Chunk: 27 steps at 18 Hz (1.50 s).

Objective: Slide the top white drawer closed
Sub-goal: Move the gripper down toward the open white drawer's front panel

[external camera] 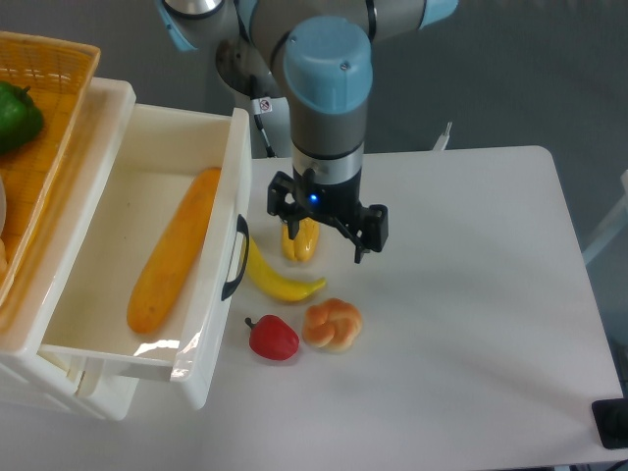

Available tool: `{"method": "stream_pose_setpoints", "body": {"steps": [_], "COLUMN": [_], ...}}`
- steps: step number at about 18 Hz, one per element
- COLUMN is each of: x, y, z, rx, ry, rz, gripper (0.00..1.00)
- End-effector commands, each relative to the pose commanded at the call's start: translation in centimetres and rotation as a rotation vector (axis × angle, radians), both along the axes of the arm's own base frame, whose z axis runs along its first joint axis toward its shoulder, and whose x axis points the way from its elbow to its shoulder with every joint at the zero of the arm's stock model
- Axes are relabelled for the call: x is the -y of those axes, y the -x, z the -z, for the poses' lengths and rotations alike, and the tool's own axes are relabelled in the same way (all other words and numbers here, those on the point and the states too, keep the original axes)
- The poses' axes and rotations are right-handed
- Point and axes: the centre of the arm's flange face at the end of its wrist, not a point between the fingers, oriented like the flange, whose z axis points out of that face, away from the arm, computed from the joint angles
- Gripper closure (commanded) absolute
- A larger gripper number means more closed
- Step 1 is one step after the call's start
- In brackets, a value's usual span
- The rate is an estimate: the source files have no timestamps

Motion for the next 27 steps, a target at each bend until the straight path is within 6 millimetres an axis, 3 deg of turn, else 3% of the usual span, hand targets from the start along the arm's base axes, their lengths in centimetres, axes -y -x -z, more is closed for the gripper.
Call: {"method": "stream_pose_setpoints", "body": {"steps": [5,22,27], "x": [0.5,0.7,-0.3], "y": [2.3,1.8,1.8], "z": [2.1,7.1,9.2], "rx": [0.011,0.019,0.050], "ry": [0.012,0.021,0.039], "rz": [0.035,0.024,-0.017], "gripper": [0.00,0.00,0.00]}}
